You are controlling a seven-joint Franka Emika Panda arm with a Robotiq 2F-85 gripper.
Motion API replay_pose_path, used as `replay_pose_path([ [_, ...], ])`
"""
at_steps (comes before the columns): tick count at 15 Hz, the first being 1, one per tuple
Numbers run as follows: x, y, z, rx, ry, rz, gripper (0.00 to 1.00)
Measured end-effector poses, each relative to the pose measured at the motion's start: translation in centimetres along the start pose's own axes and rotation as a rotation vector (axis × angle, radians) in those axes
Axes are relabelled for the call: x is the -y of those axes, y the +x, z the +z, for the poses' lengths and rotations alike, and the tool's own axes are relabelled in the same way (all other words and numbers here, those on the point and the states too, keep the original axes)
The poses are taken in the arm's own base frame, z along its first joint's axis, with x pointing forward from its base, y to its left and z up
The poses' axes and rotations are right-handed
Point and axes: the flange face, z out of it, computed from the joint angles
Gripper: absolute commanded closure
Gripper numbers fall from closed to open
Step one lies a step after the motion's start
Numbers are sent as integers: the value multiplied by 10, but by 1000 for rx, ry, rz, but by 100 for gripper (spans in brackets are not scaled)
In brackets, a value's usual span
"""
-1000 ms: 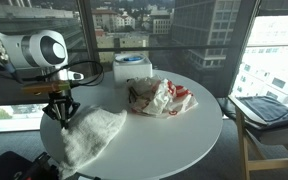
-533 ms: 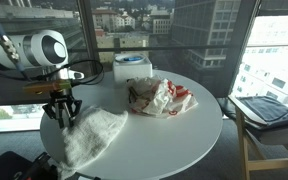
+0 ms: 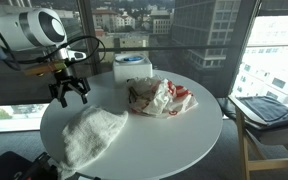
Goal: Use the cloth to pick up the object
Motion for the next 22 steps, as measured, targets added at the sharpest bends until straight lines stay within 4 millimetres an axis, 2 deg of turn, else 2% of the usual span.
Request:
replay_pose_path([
  [3, -38, 8, -14, -92, 11, 132, 0],
  [6, -75, 14, -5, -155, 15, 251, 0],
  [9, -92, 18, 13, -157, 36, 319, 0],
  [14, -81, 19, 49, -76, 59, 343, 0],
  [22, -59, 17, 82, 54, 171, 381, 0],
])
